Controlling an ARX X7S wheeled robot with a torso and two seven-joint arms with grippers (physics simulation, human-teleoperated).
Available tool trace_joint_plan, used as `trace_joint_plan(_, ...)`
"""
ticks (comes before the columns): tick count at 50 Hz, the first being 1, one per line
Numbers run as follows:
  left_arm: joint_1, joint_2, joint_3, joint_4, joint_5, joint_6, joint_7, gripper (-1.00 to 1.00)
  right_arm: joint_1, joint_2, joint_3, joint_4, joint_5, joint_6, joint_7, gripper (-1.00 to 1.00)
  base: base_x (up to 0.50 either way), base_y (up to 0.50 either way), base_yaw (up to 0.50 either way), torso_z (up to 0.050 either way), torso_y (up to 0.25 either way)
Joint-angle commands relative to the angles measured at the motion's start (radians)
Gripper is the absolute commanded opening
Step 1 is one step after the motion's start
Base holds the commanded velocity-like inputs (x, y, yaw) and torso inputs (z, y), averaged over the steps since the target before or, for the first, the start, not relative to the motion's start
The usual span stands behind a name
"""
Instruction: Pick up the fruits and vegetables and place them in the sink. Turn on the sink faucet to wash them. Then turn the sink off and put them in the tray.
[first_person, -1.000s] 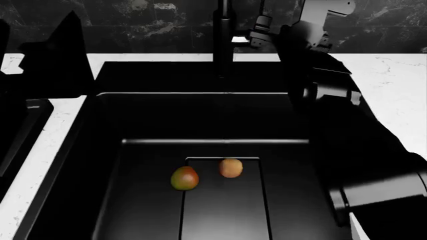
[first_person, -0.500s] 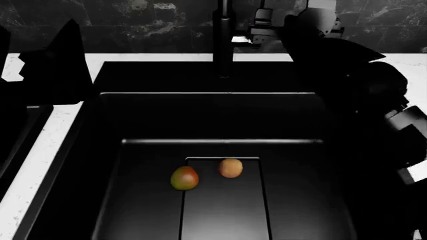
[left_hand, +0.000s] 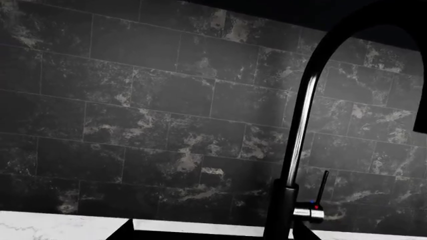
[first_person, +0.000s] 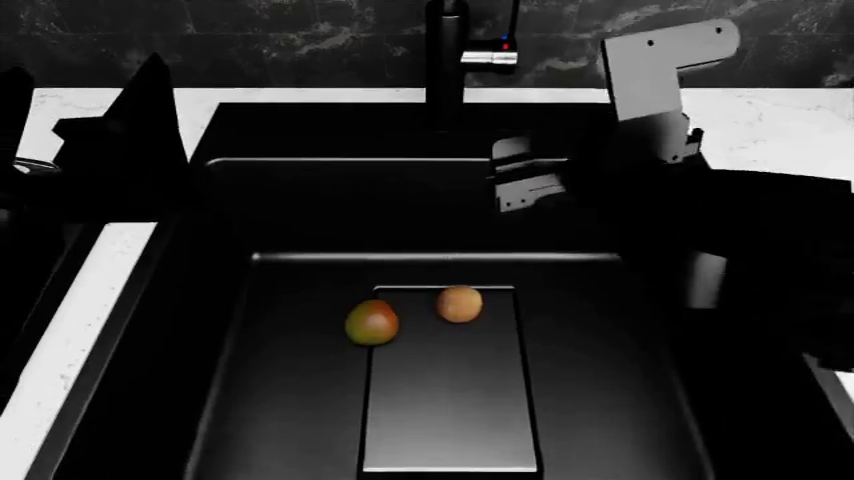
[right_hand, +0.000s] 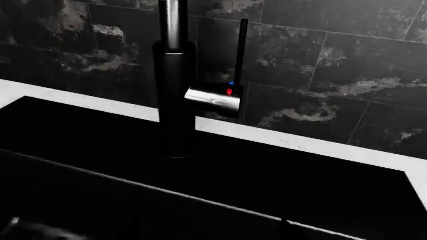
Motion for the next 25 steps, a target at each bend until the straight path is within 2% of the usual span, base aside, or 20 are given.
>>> trace_joint_plan(1,0.011,0.004,0.003,-0.002,0.006,0.0,0.001,1.0,-0.069,0.037,-0.043,-0.103,0.082,0.049,0.045,1.0,0.0,0.0,0.0,0.0,0.0)
trace_joint_plan(25,0.041,0.016,0.011,-0.021,0.019,0.013,0.014,1.0,-0.2,-0.118,-0.133,0.1,0.008,0.02,-0.113,1.0,0.0,0.0,0.0,0.0,0.0)
